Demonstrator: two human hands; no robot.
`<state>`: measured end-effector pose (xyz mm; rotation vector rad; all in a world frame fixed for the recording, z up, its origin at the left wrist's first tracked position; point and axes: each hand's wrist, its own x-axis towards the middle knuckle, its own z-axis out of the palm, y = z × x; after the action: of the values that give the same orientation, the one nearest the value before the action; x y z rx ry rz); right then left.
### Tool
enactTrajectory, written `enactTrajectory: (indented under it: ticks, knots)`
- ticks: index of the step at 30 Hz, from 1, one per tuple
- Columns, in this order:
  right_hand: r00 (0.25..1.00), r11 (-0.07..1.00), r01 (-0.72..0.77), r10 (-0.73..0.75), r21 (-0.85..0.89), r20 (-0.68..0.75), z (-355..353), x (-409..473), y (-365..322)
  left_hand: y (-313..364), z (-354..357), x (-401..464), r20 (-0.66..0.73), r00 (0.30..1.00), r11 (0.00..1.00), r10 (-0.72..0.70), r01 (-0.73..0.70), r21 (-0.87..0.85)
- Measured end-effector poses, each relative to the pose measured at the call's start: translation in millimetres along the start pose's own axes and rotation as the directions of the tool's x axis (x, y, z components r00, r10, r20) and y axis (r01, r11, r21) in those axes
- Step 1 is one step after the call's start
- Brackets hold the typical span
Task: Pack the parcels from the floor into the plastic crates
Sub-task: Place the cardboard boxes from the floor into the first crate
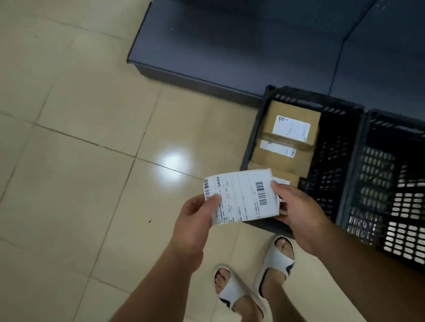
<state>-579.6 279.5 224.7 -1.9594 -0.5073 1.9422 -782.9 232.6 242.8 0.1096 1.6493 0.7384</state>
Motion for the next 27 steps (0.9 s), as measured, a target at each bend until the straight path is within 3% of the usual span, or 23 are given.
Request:
enactTrajectory:
  ticks: [5, 9, 19, 27]
  knots:
    - [0.997, 0.985, -0.051, 0.060, 0.164, -0.050, -41, 17, -5, 8, 49, 21, 0.017, 0.999, 0.970, 0.046, -0.049, 0.237]
    - [0.994, 0.968, -0.073, 0.090, 0.240, -0.058, -72, 33, -11, 13, 91, 38, -0.021, 1.000, 0.956, 0.009, -0.003, 0.292]
    - [0.972, 0.996, 0.019, 0.001, 0.082, -0.236, -118, 125, 2, 4, 177, 117, -0.068, 0.994, 0.833, 0.080, -0.029, 0.552]
    - [0.954, 0.995, -0.006, 0.036, 0.102, -0.297, -113, 209, 6, -17, 214, 205, -0.008, 0.995, 0.711, 0.104, -0.069, 0.700]
